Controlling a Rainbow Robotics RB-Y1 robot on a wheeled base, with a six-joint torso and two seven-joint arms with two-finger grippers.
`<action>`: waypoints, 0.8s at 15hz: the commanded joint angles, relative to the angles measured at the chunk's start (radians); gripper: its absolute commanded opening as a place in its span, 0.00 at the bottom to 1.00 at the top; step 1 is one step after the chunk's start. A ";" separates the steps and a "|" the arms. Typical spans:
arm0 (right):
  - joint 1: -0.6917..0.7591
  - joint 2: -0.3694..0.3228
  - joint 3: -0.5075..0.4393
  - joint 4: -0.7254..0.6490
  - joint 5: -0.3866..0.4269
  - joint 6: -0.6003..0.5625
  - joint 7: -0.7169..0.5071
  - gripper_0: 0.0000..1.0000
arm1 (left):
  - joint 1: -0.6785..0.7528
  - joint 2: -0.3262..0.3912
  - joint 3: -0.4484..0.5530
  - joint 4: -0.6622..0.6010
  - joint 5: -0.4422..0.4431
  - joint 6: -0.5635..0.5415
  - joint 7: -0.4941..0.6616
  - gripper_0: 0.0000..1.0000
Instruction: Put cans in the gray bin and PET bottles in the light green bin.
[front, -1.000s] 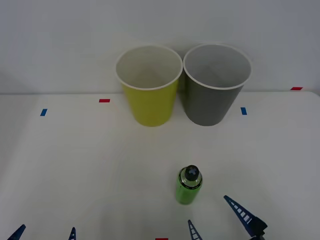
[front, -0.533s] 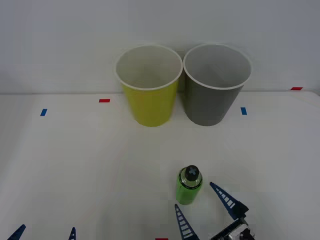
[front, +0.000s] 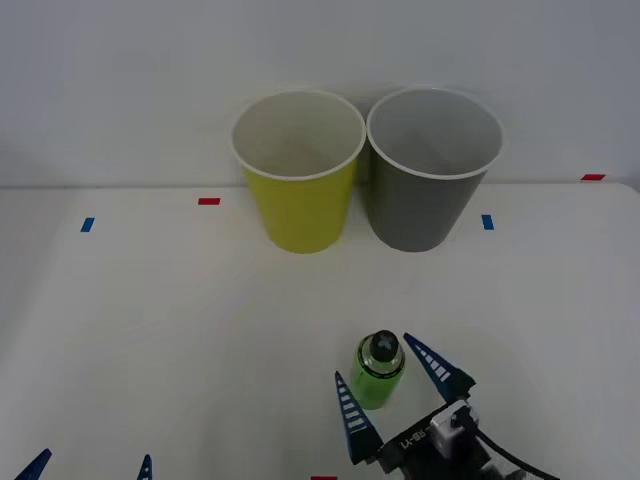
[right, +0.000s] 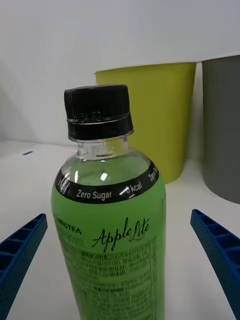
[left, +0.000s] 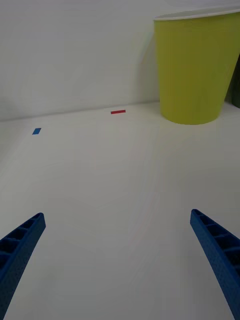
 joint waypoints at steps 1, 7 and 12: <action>-0.019 0.009 -0.012 0.000 -0.010 0.022 0.009 1.00 | 0.000 0.000 0.000 0.000 0.000 0.000 0.000 1.00; -0.030 0.015 -0.012 0.000 -0.024 0.028 0.021 0.92 | 0.000 0.000 0.000 0.000 0.000 0.000 0.000 1.00; -0.032 0.018 -0.012 0.000 -0.041 0.028 0.026 0.18 | 0.000 0.000 0.000 0.000 0.000 0.000 0.000 1.00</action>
